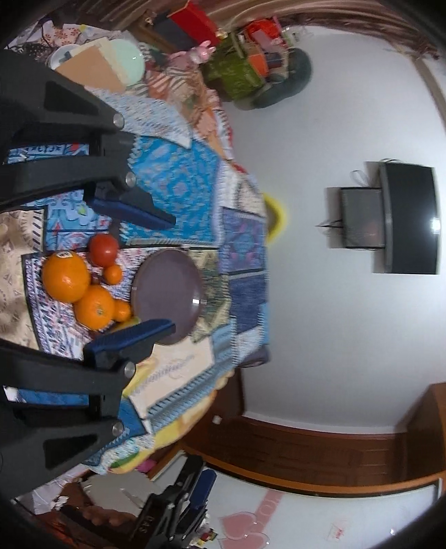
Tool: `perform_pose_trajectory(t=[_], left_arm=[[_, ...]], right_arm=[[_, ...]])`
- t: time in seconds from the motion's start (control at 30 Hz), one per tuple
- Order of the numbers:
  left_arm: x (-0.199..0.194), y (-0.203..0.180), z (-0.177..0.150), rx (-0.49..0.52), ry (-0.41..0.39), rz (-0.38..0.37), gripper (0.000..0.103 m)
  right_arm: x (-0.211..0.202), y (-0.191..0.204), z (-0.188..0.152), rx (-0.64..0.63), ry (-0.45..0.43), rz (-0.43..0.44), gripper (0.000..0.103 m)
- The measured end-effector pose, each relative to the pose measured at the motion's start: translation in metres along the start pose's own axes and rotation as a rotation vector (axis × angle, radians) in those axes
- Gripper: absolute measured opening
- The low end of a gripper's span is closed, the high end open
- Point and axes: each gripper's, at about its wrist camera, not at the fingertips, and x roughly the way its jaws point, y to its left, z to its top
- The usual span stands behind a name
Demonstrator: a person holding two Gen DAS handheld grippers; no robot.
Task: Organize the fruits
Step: 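Grasp the Dole-stickered orange with the left tool while the right tool grasps the corn cob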
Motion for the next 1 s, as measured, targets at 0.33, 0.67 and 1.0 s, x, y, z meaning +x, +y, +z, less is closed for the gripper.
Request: perform_pose_trajectory(t=[0.33, 0.67, 1.0], left_arm=[[0.055, 0.009, -0.028, 0.01, 0.191, -0.035, 0.05], [0.102, 0.006, -0.055, 0.023, 0.364, -0.072, 0.069], [0.128, 0.005, -0.086, 0.032, 0.482, -0.095, 0.07]], right_arm=[[0.05, 0.002, -0.032, -0.004, 0.228, 0.09, 0.04], [0.098, 0.013, -0.043, -0.021, 0.343, 0.146, 0.04], [0.133, 0.022, -0.064, -0.031, 0.446, 0.196, 0.04]])
